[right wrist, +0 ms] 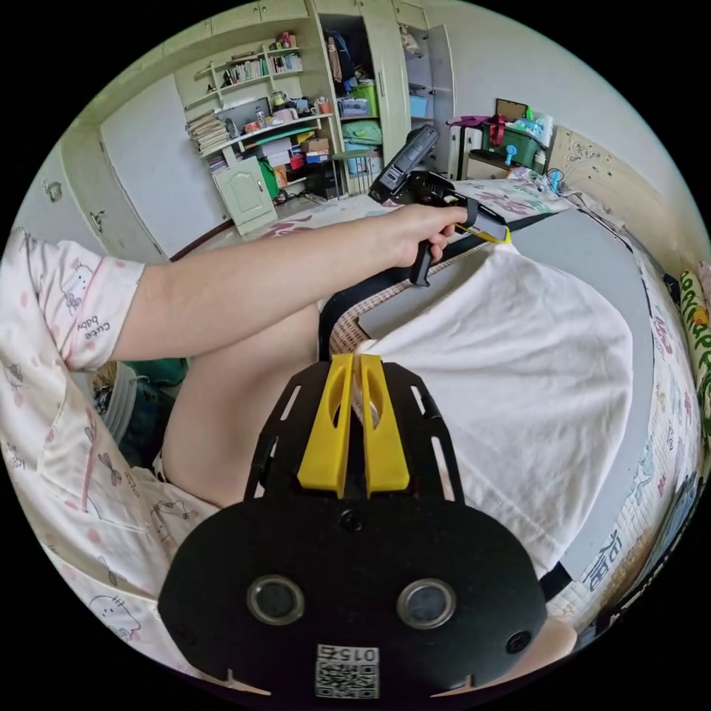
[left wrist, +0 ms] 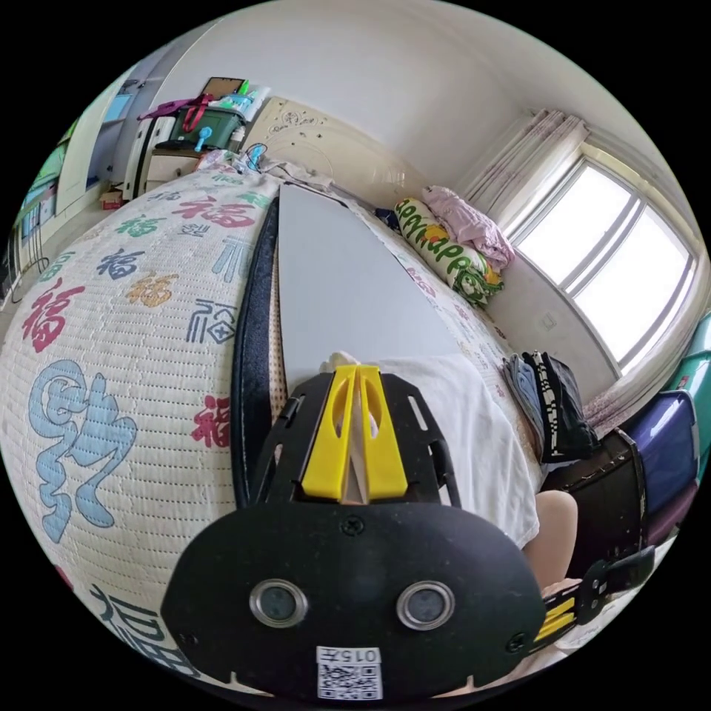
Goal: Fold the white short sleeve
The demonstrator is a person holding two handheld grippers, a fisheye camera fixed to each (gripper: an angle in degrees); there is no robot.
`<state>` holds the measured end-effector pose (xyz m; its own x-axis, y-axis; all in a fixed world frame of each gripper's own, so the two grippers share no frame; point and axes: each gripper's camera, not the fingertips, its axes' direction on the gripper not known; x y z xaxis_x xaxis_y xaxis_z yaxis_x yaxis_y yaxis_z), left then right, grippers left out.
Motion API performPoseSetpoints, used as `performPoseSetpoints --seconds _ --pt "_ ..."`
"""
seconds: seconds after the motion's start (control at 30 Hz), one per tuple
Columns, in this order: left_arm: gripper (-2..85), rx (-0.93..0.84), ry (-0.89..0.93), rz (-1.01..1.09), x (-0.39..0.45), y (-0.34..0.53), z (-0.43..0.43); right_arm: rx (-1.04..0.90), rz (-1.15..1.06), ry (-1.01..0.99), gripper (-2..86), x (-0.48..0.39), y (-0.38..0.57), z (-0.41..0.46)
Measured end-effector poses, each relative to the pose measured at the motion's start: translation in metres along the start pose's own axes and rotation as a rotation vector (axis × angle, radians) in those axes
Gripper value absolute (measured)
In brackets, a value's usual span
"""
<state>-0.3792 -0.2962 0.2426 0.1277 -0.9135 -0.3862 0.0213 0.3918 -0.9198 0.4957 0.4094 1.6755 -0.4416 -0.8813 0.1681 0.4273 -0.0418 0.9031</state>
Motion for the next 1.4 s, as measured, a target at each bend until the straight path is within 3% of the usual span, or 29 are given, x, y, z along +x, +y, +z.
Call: performPoseSetpoints --seconds 0.17,0.83,1.13,1.23,1.4 --pt "-0.8 0.071 -0.038 0.015 0.008 -0.002 -0.039 0.012 0.002 -0.04 0.6 -0.013 -0.018 0.003" --pt "-0.8 -0.133 -0.307 0.194 0.067 -0.008 -0.028 -0.101 -0.011 -0.022 4.7 -0.016 -0.075 0.042" --pt "-0.7 -0.132 -0.325 0.193 0.08 -0.002 -0.039 0.039 0.002 -0.284 6.6 0.024 -0.064 -0.027" --pt "-0.7 -0.126 -0.305 0.166 0.077 -0.001 -0.043 0.121 0.084 -0.215 7.5 0.054 -0.054 -0.059" --pt "-0.7 -0.108 -0.27 0.13 0.073 0.004 -0.052 0.055 0.346 0.161 8.9 0.113 -0.038 -0.073"
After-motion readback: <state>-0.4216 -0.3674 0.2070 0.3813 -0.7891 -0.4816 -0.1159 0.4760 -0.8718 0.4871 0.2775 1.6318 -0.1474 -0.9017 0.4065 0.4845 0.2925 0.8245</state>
